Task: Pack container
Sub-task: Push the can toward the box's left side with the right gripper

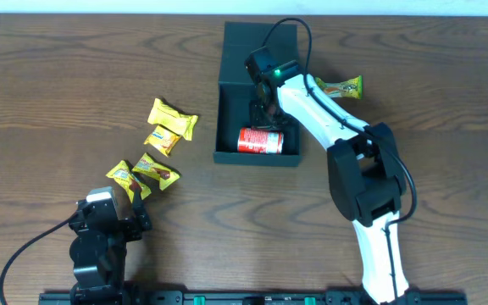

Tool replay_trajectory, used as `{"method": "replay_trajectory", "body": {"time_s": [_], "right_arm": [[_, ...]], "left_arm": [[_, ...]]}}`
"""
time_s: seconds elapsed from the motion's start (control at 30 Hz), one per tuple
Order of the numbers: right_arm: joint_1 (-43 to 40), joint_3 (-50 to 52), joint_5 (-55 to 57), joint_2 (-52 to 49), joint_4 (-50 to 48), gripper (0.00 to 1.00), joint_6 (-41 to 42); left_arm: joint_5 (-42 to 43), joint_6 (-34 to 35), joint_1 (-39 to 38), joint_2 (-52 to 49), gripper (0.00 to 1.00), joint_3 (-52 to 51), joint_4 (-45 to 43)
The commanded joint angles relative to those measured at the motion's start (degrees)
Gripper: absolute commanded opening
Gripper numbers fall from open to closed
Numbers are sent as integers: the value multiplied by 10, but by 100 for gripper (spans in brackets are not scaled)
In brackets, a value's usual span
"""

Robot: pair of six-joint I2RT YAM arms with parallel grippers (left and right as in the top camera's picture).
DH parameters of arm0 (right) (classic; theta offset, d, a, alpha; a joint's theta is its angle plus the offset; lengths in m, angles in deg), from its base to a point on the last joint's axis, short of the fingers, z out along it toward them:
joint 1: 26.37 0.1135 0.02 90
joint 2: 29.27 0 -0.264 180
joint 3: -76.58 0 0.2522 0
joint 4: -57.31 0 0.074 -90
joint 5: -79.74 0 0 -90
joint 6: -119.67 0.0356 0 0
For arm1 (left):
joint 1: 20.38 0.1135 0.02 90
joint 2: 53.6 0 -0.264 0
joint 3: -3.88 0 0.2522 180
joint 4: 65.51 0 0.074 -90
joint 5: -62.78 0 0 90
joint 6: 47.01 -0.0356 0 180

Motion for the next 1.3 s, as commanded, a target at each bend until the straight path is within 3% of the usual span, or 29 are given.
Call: {"method": "replay_trajectory", "body": {"time_s": [0.0,0.13,0.33,1.27], "right_arm": [[3,-23,50,59,9,2,17],[3,-23,115,123,60,2,38],[3,-21,136,142,138,2,93],[25,3,127,50,136,2,123]], "left_arm": [[-6,-2,3,3,95,-9,3],[-6,-2,3,3,95,-9,3],[-6,-2,3,3,95,-9,3],[-6,-2,3,3,95,-9,3]]}}
